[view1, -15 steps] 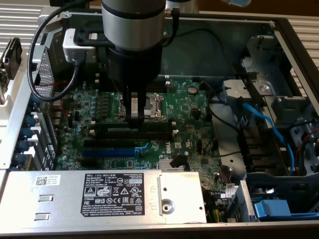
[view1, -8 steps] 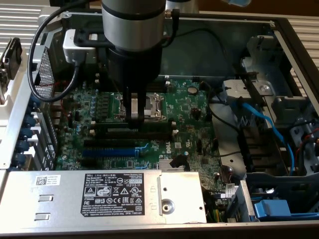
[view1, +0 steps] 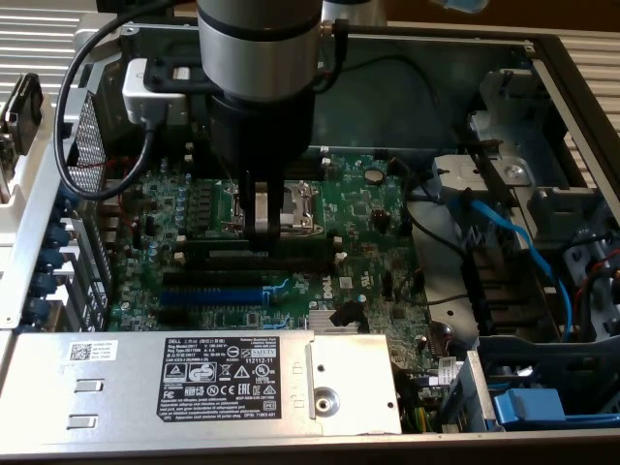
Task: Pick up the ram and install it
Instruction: 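Insert the ram into the slot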
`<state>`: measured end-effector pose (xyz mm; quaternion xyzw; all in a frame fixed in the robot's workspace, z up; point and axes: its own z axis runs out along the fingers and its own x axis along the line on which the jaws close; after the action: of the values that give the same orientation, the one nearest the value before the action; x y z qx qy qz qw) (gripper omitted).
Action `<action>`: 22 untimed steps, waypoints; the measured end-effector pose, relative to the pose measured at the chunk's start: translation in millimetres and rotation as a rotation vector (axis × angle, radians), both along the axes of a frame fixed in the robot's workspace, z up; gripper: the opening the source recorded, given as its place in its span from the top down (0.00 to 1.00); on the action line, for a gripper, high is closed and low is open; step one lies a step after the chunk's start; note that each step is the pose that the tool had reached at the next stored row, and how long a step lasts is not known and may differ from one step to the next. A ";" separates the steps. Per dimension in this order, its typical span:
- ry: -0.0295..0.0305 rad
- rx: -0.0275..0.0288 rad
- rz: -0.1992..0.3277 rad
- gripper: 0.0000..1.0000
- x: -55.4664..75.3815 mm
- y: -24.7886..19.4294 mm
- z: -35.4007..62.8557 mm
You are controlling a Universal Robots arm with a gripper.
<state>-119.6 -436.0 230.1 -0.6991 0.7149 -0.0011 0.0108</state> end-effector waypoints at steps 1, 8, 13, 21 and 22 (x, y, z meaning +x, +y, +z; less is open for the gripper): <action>-0.0001 0.0001 0.000 0.88 0.0 0.0 -0.3; -0.0001 0.0001 0.000 0.88 0.0 0.0 -1.6; 0.0000 0.0000 0.000 0.88 0.0 0.0 -1.9; 0.0000 -0.0001 0.000 0.88 0.0 0.0 -1.9; 0.0000 0.0000 0.000 0.88 0.0 0.0 -1.9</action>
<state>-119.6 -436.0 228.2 -0.6991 0.7149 -0.0011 0.0108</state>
